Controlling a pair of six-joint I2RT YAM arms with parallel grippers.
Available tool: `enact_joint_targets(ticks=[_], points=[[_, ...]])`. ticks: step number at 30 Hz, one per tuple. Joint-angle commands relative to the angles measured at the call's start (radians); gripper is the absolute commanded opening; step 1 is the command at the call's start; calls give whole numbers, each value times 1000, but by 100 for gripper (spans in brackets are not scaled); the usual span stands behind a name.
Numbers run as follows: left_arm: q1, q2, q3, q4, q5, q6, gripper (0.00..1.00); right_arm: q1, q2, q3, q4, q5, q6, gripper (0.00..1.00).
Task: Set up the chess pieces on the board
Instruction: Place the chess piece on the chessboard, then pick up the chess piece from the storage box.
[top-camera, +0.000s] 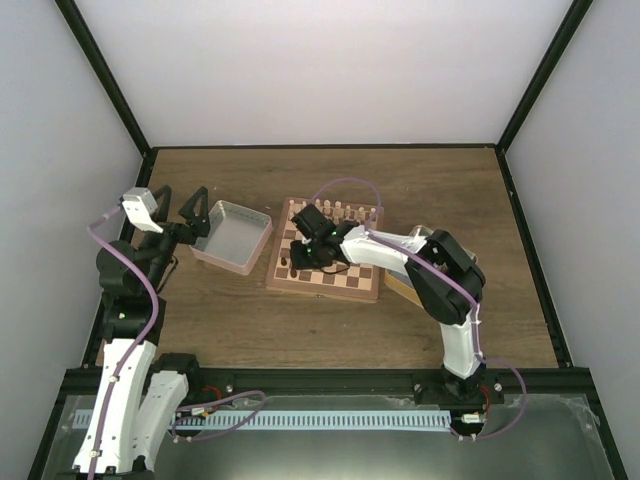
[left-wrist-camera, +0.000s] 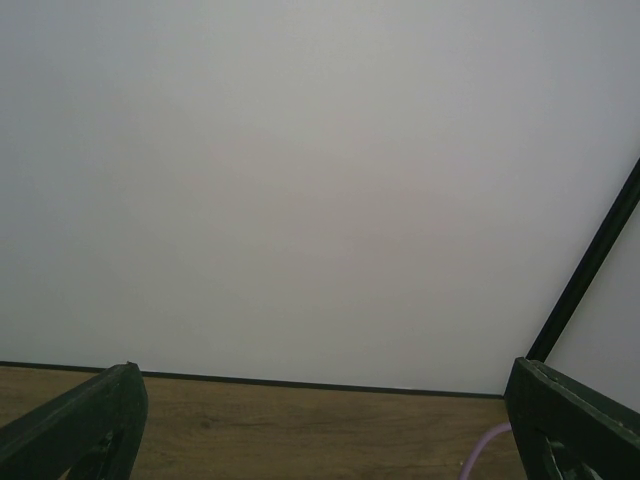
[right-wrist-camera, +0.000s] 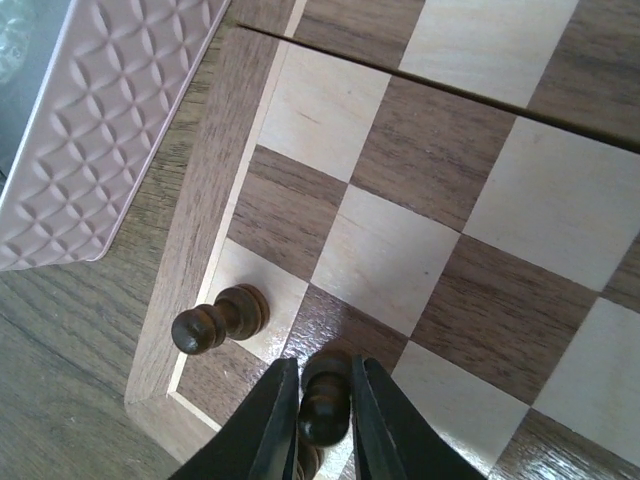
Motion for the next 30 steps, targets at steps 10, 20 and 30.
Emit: enact_joint_targets(ticks=[10, 20, 30], points=[[6, -7, -8, 19, 7, -3, 100, 7, -34, 56, -45, 37, -16, 31], [7, -10, -5, 16, 4, -1, 100, -36, -293, -85, -53, 279, 51, 36], [6, -10, -8, 19, 8, -6, 100, -299, -677, -436, -151, 578, 153, 32]])
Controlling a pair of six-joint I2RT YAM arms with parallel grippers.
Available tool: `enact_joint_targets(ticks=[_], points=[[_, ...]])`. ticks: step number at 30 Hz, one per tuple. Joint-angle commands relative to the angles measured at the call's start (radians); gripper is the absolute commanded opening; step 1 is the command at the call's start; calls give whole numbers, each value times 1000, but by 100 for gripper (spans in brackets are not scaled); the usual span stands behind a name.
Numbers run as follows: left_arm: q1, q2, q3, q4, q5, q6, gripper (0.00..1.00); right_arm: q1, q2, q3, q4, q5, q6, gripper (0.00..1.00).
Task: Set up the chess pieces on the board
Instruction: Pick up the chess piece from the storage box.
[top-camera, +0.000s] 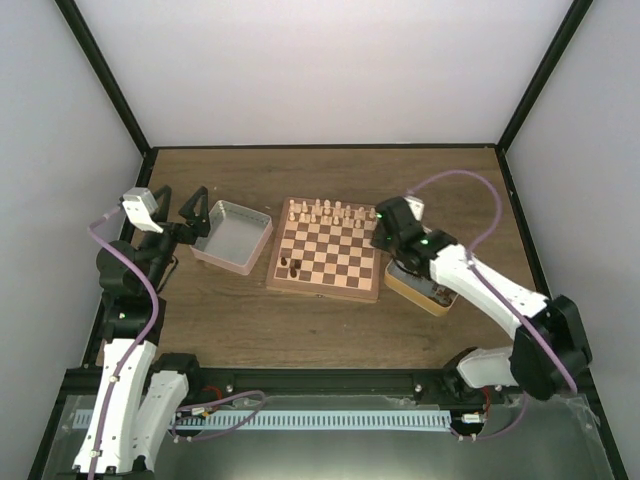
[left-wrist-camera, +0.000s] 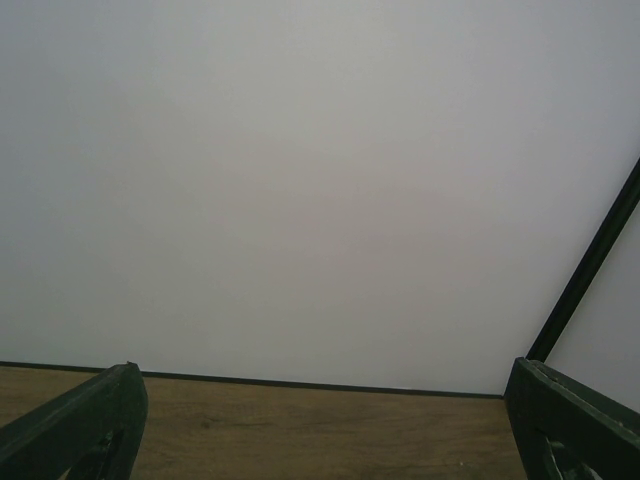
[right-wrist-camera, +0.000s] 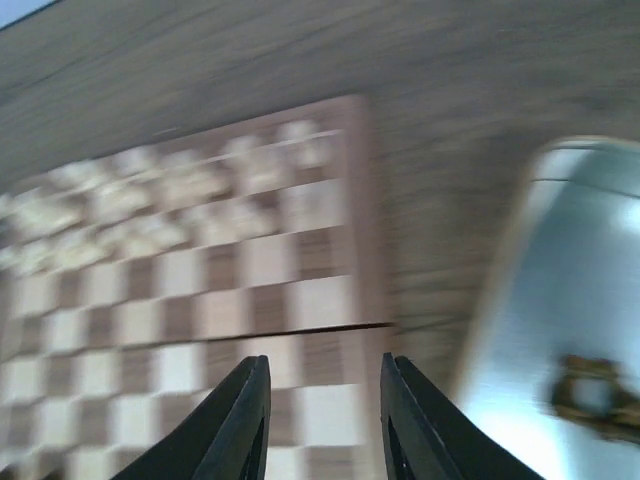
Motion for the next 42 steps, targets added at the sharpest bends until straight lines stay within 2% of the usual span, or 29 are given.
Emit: enact_joint_targets(ticks=[1, 6, 10, 17, 26, 38, 42], points=[[5, -10, -7, 21, 8, -7, 100, -135, -109, -119, -81, 166, 50, 31], [6, -8, -10, 26, 13, -11, 100, -333, -166, -258, -3, 96, 13, 31], [5, -6, -10, 24, 11, -11, 100, -480, -147, -330, 117, 3, -24, 37], [6, -5, -10, 24, 11, -10, 100, -618, -16, -357, 270, -83, -107, 37], [6, -2, -8, 23, 10, -8, 100, -639, 98, -355, 390, -158, -203, 37], [6, -5, -9, 21, 8, -5, 100, -640, 206, -294, 332, -200, -217, 35], [5, -7, -9, 20, 8, -6, 100, -640, 208, -287, 312, -192, -216, 27]])
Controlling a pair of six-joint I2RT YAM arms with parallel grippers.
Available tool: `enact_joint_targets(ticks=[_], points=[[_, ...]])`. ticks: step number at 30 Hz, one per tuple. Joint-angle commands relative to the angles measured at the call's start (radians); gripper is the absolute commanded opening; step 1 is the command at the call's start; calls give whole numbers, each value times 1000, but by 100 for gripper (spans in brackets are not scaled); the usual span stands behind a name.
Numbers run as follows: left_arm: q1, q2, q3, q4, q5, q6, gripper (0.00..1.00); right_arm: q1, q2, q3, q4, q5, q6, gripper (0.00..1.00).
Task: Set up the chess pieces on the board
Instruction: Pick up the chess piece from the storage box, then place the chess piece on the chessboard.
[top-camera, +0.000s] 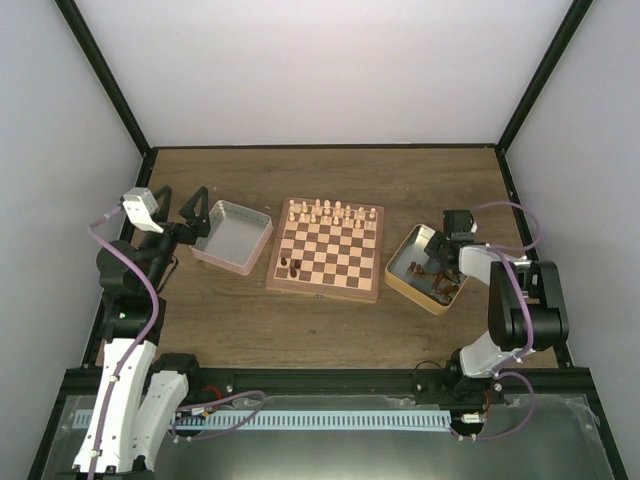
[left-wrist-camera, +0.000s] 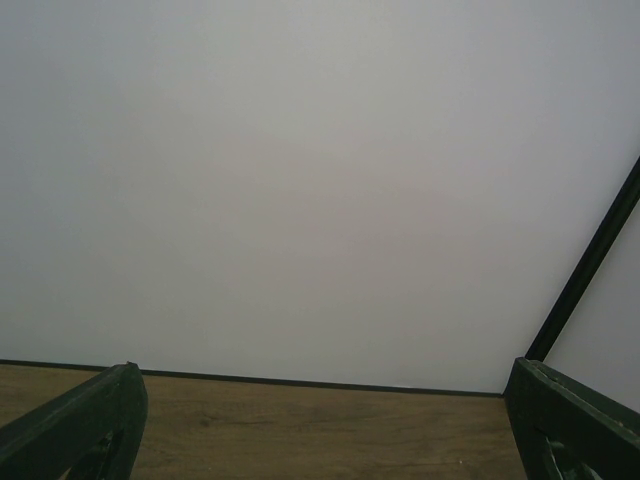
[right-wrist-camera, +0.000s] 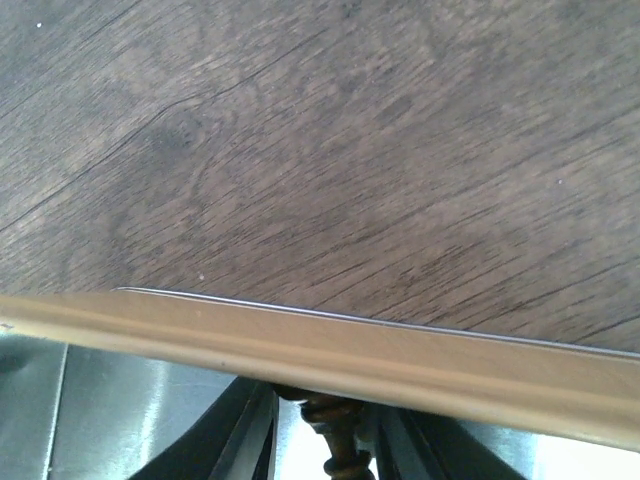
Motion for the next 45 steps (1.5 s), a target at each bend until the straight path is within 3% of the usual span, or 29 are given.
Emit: enact_joint_targets(ticks=[1, 4, 7, 14, 22, 25, 30, 39, 42, 45], points=[[5, -8, -7, 20, 5, -5, 100, -11, 16, 28, -62, -1, -6, 24], [5, -7, -8, 22, 6, -6, 100, -10, 0, 36, -80, -7, -14, 13], [5, -3, -9, 24, 7, -8, 100, -9, -42, 36, -87, -39, -33, 10], [5, 30, -13, 69, 71, -4, 100, -9, -225, 7, -86, -222, -46, 10], [-4, 185, -3, 157, 353, -84, 100, 25, -378, -53, 11, -610, -41, 11], [-54, 261, 24, 163, 387, -137, 100, 97, -402, -60, 32, -666, 31, 12], [-258, 292, 23, 104, 210, -141, 100, 214, -411, -67, 83, -691, 339, 12], [-679, 351, -91, 117, -211, -167, 87, 436, -442, -118, 219, -562, 954, 13], [-829, 421, -73, 108, -359, -122, 86, 467, -436, -117, 246, -543, 1072, 13], [-901, 510, -20, 101, -437, -111, 85, 484, -419, -82, 235, -518, 1130, 13]])
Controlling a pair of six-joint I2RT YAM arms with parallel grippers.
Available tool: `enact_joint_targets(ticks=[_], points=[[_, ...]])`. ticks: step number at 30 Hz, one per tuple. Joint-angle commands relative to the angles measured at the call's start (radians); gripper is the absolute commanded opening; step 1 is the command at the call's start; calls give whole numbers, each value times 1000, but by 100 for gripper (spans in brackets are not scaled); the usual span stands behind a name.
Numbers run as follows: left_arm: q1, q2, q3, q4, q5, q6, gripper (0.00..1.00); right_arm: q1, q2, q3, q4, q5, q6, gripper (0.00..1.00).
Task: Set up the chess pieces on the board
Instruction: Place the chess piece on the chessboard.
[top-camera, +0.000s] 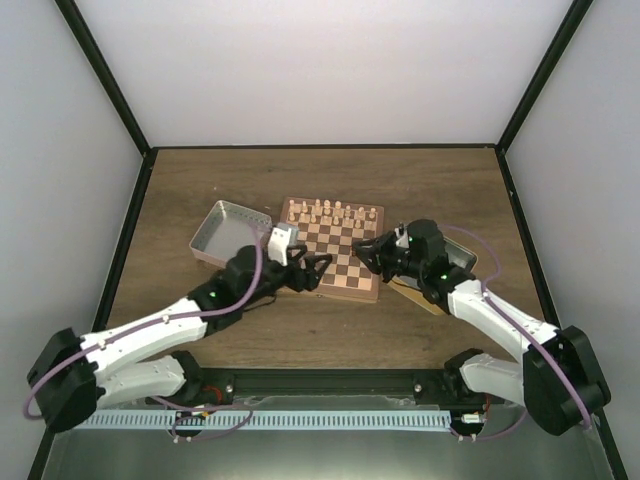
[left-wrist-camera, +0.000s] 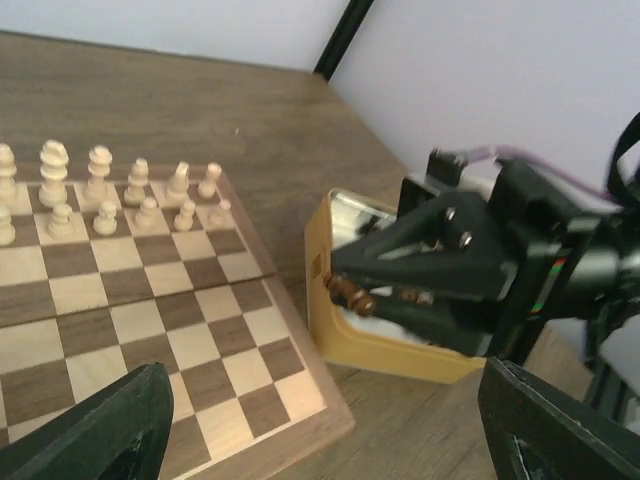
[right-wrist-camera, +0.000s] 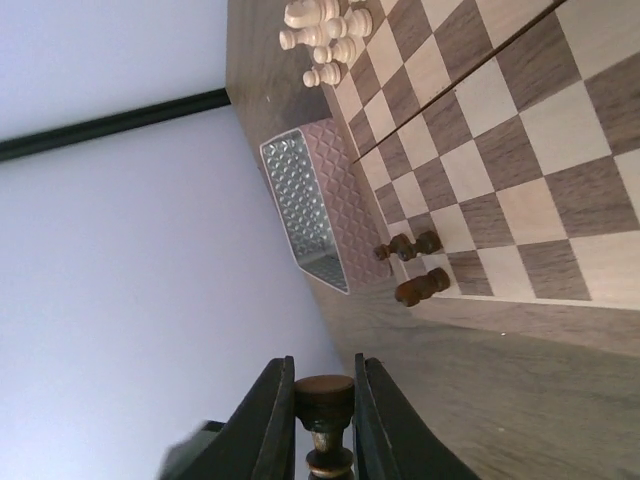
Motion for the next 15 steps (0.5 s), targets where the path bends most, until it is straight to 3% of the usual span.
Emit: enact_joint_targets(ticks=[1, 4, 11, 15], points=[[-85, 109, 73, 24, -202, 39, 85, 24, 13, 54, 24, 52, 204, 13], [-105, 214, 131, 58, -182, 61, 80, 27, 35, 99, -42, 63, 240, 13], [-110, 389, 190, 165, -131, 58, 56, 29, 49, 87, -26, 52, 283, 13], [-111, 439, 201, 215, -92, 42, 53, 29, 59, 64, 0, 31, 287, 13]])
